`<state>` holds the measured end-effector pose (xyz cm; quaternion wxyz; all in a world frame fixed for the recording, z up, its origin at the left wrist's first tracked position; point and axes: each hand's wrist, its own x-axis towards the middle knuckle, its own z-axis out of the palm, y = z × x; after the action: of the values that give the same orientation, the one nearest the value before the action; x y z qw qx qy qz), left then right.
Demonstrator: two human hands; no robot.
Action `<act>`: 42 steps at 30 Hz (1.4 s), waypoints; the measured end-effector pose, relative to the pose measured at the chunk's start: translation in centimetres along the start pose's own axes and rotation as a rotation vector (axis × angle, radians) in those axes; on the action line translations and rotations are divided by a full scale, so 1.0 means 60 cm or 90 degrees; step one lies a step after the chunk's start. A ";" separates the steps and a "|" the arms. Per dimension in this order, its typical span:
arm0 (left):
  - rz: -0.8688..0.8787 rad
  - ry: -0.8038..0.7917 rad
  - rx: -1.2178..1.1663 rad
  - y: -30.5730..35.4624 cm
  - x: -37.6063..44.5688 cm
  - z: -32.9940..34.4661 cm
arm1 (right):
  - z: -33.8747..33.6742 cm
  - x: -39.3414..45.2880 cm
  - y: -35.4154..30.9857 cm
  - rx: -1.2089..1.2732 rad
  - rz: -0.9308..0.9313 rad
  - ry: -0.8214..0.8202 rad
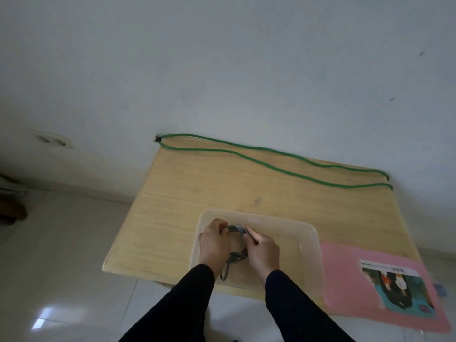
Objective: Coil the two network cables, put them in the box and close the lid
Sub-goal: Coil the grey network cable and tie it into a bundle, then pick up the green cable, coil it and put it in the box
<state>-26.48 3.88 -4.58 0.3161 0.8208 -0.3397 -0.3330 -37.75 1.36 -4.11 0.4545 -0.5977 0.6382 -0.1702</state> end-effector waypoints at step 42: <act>0.438 0.176 0.335 0.011 0.329 -0.254 | 0.074 0.229 -0.256 -0.463 -0.422 0.079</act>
<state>-4.30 -7.20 -1.79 0.2310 0.7495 -0.6205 0.0017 -23.18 -13.28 0.06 0.0989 -0.8771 0.4576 -0.1074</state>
